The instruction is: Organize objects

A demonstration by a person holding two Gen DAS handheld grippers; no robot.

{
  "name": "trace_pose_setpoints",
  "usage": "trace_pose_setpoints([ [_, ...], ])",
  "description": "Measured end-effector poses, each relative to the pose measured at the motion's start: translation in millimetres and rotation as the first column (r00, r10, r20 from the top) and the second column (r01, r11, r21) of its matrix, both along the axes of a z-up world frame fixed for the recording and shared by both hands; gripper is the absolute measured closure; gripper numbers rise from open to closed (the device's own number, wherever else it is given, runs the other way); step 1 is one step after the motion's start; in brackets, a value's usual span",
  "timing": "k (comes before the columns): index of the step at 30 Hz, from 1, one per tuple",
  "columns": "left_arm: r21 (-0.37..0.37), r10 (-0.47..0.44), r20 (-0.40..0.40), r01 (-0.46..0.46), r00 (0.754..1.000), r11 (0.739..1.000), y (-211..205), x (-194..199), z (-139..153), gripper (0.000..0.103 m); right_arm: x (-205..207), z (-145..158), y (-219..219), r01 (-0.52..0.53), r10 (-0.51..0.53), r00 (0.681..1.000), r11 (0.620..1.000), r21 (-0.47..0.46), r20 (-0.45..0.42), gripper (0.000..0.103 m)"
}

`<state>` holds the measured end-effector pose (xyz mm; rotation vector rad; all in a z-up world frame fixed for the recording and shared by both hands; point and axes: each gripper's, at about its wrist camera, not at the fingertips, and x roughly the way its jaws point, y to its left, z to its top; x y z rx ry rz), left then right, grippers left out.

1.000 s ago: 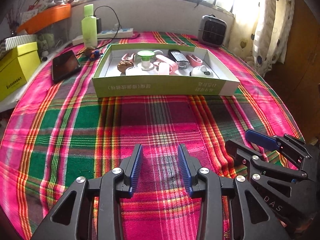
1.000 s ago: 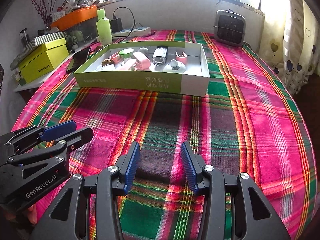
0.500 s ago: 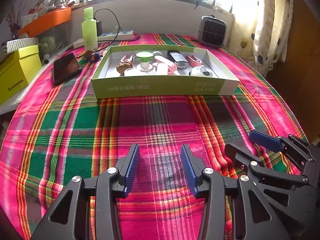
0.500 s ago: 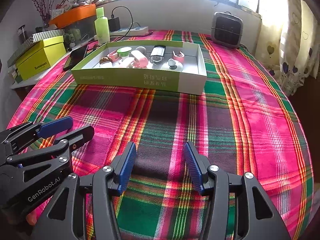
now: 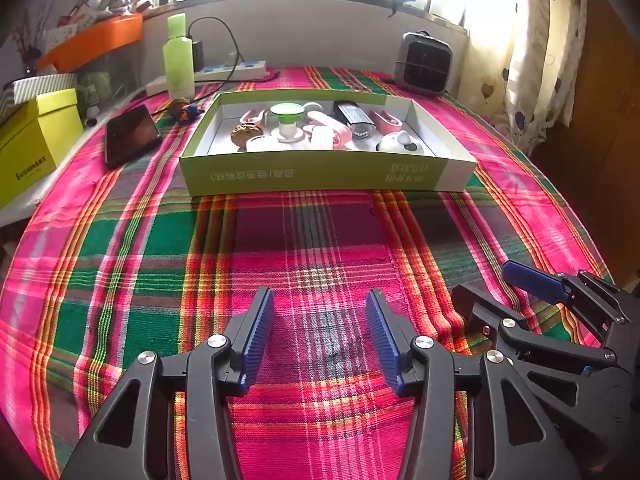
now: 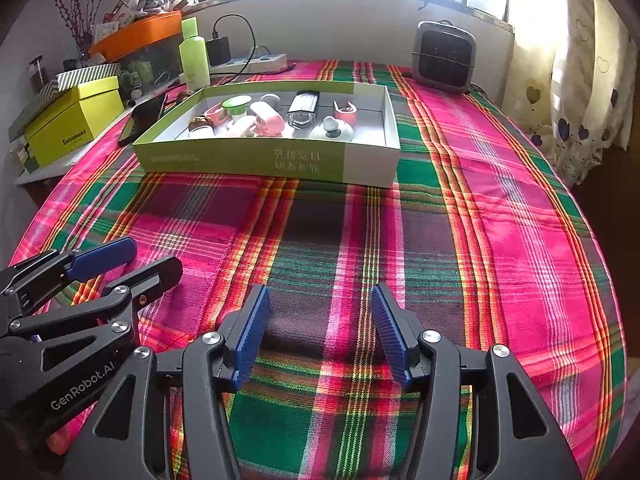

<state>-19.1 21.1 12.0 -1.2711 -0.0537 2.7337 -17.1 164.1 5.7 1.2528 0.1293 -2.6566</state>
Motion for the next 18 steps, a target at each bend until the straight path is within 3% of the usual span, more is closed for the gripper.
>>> trace_pose_setpoints([
  [18,0.003,0.005,-0.001,-0.005,1.0,1.0,0.0,0.3,-0.3,0.056,0.1,-0.3,0.3,0.0,0.0,1.0,1.0,-0.001,0.0,0.049],
])
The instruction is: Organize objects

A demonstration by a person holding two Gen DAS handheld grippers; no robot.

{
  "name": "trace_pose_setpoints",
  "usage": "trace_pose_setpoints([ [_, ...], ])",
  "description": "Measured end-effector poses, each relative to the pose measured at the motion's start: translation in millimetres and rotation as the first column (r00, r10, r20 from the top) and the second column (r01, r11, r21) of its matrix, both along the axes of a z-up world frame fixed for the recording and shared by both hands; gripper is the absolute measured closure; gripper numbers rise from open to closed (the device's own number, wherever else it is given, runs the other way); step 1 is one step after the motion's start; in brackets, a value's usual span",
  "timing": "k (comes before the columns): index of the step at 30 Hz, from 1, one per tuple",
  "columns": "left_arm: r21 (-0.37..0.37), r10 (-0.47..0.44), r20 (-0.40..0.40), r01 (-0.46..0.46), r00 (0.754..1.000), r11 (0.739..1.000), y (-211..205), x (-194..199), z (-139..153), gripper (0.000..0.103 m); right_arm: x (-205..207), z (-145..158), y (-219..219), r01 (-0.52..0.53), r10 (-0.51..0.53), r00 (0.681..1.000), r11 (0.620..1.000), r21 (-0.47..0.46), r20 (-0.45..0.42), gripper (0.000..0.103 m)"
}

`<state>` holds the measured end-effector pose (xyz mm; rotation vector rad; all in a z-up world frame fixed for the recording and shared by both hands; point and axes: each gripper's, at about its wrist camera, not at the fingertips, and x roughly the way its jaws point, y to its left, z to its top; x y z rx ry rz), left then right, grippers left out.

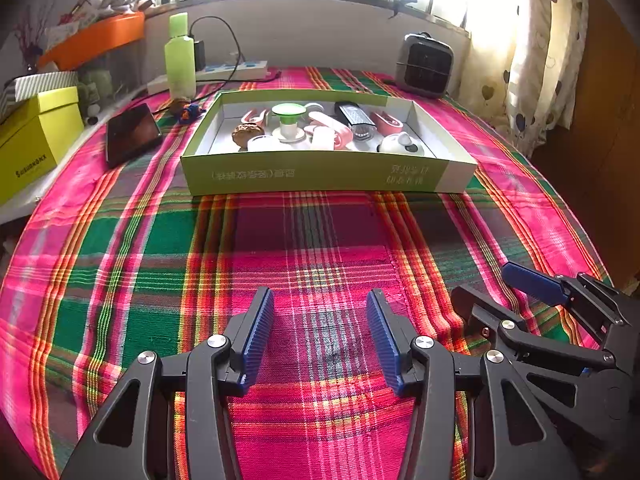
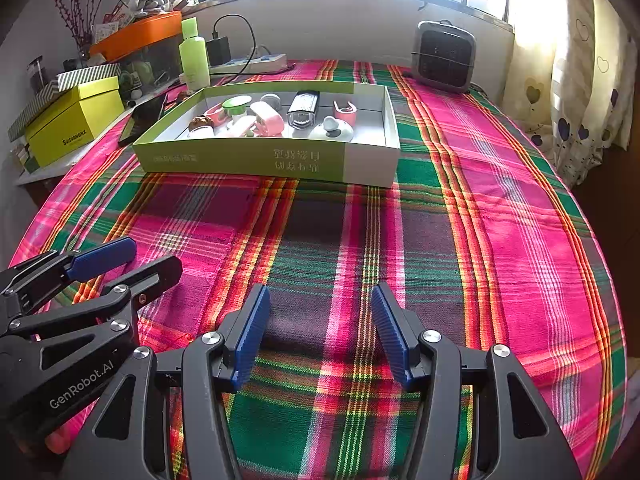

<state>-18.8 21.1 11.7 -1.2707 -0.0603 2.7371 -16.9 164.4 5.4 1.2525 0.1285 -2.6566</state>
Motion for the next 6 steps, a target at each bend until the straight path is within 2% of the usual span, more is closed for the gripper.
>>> trace_pose_setpoints([
  [6,0.0,0.0,0.0,0.0,1.0,1.0,-0.1,-0.1,-0.1,0.056,0.1,-0.3,0.3,0.0,0.0,1.0,1.0,0.0,0.0,0.049],
])
